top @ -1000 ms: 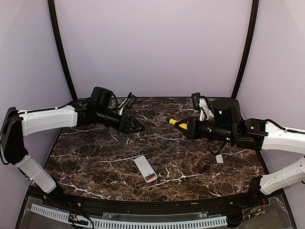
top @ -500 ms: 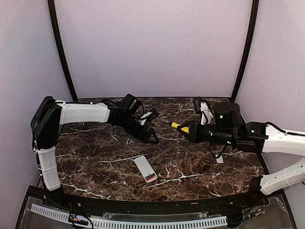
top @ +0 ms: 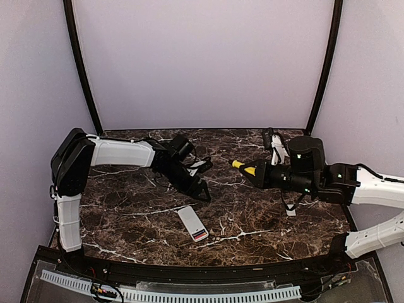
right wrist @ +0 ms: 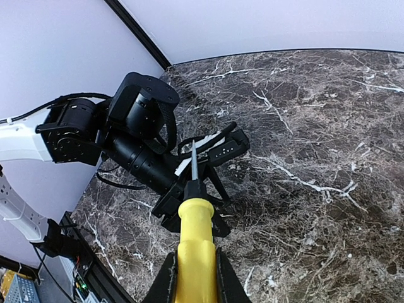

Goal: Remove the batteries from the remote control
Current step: Adjust the remote control without the battery cover at the center of the board.

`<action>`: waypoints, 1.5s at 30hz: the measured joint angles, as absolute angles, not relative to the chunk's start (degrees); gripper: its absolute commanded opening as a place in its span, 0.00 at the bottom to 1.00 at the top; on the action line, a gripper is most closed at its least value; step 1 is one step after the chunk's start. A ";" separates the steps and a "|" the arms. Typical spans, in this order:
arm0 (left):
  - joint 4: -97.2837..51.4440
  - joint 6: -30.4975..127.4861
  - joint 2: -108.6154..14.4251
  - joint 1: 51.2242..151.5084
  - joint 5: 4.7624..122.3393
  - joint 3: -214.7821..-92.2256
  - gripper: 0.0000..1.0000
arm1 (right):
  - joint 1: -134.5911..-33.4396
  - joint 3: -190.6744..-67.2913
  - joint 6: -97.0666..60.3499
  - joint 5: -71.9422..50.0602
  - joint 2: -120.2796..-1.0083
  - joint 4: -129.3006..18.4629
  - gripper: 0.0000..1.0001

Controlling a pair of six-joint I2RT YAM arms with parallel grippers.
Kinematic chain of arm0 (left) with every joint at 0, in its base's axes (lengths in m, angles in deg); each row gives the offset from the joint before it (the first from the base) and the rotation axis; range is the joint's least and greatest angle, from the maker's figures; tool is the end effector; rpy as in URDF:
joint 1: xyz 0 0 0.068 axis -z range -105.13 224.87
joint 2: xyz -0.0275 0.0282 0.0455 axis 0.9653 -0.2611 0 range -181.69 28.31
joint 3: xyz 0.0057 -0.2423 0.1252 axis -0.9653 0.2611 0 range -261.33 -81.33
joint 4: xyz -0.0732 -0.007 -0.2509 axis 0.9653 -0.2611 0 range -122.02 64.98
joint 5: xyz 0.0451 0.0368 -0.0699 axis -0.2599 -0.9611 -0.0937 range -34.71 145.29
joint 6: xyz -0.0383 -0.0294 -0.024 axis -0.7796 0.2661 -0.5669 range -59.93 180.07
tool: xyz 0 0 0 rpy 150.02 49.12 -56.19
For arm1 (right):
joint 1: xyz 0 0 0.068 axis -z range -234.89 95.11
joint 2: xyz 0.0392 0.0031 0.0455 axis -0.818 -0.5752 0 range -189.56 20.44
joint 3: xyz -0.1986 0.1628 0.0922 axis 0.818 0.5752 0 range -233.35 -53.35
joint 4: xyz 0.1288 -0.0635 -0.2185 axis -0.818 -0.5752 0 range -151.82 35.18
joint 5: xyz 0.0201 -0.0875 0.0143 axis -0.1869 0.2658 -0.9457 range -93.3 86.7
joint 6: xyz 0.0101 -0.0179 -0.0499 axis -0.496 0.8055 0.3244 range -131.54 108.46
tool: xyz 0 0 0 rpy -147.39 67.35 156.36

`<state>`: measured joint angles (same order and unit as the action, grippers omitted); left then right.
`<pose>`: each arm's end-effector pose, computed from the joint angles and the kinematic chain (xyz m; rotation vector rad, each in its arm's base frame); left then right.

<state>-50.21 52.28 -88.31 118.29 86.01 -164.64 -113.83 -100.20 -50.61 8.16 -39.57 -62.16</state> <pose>0.3004 -0.3093 0.1759 1.0262 2.5094 -0.9991 0.1310 0.2039 0.3067 -0.2118 2.0299 0.9323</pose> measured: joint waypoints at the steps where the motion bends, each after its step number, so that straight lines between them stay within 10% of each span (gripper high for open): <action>1: -50.32 52.17 -88.31 118.29 86.10 -164.31 0.73 | -113.83 -100.20 -50.61 8.16 -39.70 -62.16 0.00; 45: -52.62 51.28 -78.73 124.69 86.16 -147.40 0.72 | -113.83 -99.06 -52.16 8.10 -40.99 -61.72 0.00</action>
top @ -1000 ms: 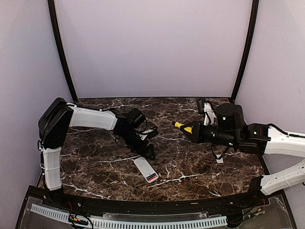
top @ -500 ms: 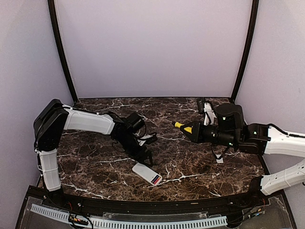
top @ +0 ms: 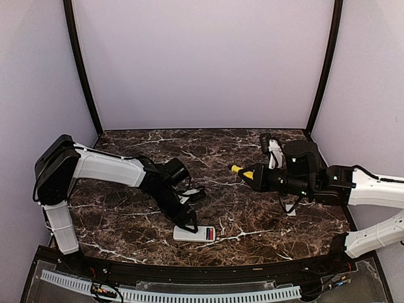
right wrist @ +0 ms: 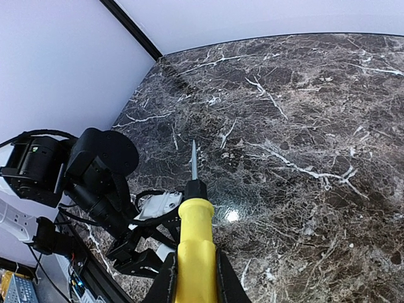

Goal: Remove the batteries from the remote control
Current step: Adjust the remote control without the battery cover at the center of the board, then hold the remote control without the battery cover at the center of the board.

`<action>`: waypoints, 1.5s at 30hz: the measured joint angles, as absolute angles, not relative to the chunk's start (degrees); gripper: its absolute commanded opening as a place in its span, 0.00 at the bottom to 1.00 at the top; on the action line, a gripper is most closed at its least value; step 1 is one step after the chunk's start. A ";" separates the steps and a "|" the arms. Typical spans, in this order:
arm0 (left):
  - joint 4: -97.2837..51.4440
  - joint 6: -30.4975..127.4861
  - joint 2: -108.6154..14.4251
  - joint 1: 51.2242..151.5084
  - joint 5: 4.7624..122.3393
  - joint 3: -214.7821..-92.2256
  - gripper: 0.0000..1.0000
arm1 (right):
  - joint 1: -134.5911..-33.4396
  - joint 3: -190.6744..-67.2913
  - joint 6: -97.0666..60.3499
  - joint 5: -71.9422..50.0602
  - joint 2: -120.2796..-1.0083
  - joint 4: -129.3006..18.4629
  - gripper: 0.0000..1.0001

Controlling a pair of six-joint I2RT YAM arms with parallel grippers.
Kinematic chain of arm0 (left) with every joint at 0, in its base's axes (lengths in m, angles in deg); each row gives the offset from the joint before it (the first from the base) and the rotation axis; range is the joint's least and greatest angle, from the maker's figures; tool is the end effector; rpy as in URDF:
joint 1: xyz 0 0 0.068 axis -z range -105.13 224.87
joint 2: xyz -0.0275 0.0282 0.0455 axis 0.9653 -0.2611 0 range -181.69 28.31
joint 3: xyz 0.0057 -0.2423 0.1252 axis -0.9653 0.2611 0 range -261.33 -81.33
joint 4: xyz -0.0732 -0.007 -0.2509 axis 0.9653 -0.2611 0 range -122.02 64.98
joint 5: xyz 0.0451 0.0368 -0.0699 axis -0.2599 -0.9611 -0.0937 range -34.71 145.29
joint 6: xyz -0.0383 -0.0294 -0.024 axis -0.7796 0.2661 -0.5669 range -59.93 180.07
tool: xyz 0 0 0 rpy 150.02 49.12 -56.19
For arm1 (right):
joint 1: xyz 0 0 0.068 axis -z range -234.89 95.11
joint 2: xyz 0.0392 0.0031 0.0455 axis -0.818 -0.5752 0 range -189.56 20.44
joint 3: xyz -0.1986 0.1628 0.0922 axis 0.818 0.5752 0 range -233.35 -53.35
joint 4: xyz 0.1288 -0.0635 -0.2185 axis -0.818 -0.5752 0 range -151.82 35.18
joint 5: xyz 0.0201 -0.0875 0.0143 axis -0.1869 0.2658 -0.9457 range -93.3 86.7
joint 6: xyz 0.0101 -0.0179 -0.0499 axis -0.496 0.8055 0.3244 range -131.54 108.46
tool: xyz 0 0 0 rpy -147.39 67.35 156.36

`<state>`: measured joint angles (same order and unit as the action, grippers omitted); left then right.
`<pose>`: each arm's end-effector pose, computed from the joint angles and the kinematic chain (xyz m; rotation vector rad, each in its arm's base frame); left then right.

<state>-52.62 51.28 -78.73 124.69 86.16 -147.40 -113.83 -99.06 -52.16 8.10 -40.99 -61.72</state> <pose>0.2183 -0.2868 0.1532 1.1673 2.6843 -0.9745 0.1331 0.2074 0.2949 -0.1942 2.0710 0.9230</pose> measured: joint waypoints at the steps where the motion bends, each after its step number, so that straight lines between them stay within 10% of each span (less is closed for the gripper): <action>1: -52.57 50.97 -78.34 125.06 85.81 -146.89 0.72 | -113.83 -98.76 -52.30 8.10 -40.99 -61.72 0.00; 45: -52.57 52.19 -75.59 137.78 60.15 -145.50 0.84 | -113.83 -99.83 -51.71 6.77 -43.09 -60.82 0.00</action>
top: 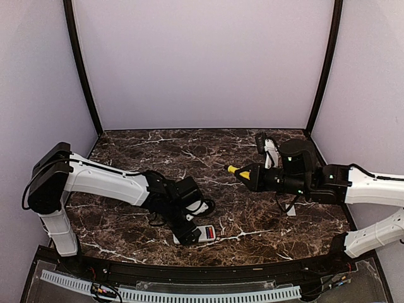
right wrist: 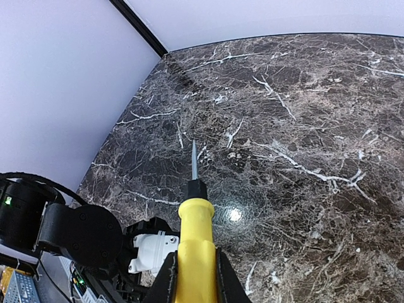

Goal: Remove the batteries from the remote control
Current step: Hold the remote control without the battery cover at the center of the board.

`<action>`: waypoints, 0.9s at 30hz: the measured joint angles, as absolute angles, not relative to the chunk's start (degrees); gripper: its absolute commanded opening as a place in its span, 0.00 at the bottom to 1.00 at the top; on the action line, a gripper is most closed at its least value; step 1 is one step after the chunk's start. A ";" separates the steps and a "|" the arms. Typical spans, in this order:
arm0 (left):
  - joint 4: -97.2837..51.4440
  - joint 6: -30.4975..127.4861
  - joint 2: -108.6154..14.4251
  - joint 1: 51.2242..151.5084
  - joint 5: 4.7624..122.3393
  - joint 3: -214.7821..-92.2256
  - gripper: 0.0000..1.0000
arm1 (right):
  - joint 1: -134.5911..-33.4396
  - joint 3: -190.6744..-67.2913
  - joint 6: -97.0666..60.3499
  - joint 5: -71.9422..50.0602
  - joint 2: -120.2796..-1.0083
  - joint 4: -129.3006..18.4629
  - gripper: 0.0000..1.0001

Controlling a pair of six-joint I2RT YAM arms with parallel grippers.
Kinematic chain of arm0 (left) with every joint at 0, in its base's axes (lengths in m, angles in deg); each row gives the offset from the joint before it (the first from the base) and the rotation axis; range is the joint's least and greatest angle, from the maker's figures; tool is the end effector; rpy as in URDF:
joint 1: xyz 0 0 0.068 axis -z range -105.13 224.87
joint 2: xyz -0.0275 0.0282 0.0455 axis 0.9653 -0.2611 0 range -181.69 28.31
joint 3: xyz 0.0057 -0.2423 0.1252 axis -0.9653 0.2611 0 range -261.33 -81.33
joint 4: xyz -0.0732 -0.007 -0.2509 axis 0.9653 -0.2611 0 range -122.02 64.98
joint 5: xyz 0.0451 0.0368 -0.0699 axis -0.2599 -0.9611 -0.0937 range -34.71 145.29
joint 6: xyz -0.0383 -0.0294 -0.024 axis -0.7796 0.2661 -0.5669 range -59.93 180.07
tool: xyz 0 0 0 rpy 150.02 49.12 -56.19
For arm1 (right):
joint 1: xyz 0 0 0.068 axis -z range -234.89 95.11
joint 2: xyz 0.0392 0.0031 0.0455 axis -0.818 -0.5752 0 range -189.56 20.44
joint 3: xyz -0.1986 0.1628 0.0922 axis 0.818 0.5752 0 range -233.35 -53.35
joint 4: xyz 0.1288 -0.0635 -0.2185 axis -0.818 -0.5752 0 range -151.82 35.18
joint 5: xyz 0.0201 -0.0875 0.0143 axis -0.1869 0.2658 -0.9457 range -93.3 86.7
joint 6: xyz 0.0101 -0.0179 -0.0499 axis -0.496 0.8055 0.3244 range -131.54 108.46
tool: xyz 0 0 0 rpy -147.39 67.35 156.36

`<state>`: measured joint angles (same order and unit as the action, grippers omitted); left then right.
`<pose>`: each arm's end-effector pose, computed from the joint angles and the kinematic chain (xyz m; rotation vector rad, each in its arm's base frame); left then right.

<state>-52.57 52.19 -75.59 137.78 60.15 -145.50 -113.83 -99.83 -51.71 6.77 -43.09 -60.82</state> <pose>0.1579 -0.3153 0.1583 1.3314 2.5040 -0.4281 0.1366 0.2148 0.2927 -0.2208 2.0819 0.9326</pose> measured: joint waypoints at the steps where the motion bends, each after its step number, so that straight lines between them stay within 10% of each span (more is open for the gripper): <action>1: -52.57 52.19 -75.74 137.78 60.15 -145.50 0.83 | -113.83 -99.83 -51.71 6.77 -43.13 -60.76 0.00; 27: -53.06 56.72 -75.85 132.71 60.59 -146.59 0.48 | -112.16 -101.40 -49.63 8.49 -43.11 -63.58 0.00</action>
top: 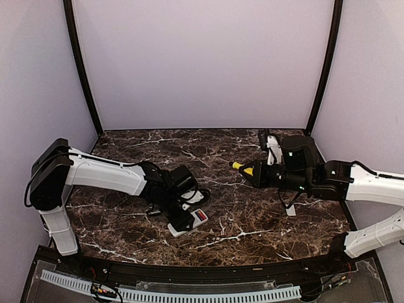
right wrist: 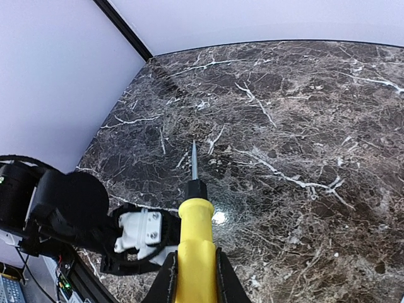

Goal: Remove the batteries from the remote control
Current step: Hold the remote control without the battery cover at the center of the board.

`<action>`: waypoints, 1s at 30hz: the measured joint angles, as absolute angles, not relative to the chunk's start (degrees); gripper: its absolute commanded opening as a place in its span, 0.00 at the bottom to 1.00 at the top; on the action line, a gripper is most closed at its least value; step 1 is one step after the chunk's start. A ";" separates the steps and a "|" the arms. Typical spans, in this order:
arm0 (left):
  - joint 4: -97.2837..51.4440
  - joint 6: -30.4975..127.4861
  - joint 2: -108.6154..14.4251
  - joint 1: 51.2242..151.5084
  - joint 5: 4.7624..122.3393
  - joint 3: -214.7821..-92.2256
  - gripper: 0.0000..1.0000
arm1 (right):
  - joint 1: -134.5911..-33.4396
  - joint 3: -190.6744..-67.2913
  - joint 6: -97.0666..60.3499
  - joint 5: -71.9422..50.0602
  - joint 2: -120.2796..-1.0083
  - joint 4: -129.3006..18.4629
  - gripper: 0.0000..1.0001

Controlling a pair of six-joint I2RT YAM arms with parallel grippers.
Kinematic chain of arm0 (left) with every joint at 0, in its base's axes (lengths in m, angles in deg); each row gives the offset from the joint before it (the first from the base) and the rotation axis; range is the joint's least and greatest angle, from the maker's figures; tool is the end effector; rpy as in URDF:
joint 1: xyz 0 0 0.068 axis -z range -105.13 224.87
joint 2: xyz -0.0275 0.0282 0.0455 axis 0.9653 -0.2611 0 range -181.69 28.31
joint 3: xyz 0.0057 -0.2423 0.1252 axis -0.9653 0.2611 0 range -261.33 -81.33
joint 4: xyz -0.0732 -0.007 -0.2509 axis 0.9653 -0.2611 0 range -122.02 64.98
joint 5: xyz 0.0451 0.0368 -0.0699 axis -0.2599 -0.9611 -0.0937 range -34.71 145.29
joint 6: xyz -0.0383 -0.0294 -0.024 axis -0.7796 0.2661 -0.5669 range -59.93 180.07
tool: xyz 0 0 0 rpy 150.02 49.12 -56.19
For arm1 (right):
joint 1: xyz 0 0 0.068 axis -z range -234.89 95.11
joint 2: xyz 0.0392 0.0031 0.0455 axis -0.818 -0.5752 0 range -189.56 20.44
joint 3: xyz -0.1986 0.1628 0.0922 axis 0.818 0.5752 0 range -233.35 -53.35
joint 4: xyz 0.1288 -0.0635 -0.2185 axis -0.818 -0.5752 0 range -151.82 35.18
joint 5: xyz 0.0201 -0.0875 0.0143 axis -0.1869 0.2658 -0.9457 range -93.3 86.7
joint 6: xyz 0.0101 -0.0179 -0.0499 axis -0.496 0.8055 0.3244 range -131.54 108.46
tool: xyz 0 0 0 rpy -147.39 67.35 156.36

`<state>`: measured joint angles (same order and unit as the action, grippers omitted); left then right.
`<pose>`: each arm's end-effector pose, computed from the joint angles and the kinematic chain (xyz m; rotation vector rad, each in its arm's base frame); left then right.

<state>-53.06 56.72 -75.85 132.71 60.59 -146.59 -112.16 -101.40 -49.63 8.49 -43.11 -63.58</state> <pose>0.1867 -0.3031 0.1615 1.3117 2.4896 -0.4043 0.1433 0.2095 0.2975 -0.2105 2.0810 0.8523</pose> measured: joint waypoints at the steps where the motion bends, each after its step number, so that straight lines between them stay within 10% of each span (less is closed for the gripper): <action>1: -53.06 57.07 -75.80 131.77 60.42 -146.72 0.48 | -111.64 -101.49 -49.28 8.36 -42.94 -64.19 0.00; 30: -51.74 64.98 -75.80 130.59 61.18 -147.38 0.75 | -105.13 -105.12 -42.50 -16.84 -50.59 -82.05 0.00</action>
